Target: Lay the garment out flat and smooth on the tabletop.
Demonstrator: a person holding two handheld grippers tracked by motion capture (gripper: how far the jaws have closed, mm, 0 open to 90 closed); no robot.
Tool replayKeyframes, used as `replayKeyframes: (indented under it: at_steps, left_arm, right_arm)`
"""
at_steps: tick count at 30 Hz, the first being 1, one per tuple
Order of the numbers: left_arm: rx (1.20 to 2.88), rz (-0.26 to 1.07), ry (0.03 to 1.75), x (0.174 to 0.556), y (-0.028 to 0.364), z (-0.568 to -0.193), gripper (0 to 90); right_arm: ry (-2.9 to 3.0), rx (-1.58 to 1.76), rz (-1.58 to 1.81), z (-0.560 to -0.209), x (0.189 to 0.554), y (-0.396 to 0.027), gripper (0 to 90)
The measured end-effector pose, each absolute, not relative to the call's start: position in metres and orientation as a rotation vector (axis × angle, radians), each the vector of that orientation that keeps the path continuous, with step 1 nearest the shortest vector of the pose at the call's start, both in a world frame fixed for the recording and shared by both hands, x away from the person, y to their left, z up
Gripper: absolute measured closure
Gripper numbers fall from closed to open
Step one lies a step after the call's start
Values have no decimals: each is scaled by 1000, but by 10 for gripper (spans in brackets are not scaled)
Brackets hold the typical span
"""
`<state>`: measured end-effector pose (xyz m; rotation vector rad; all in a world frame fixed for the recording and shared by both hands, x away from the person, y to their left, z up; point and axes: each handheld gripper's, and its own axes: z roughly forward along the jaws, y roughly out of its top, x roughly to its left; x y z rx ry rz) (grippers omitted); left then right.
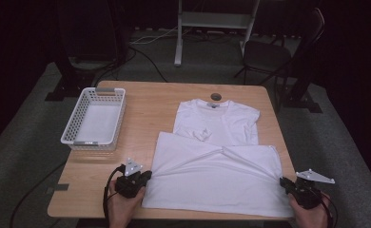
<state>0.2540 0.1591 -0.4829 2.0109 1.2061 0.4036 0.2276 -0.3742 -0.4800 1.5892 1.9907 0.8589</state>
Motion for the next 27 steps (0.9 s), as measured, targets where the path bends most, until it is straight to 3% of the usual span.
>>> replayKeyframes:
  at_steps: [27]
  left_arm:
    - [2002, 382, 1200, 219, 165, -484, 887]
  right_arm:
    - [2014, 1573, 850, -480, 193, -374, 823]
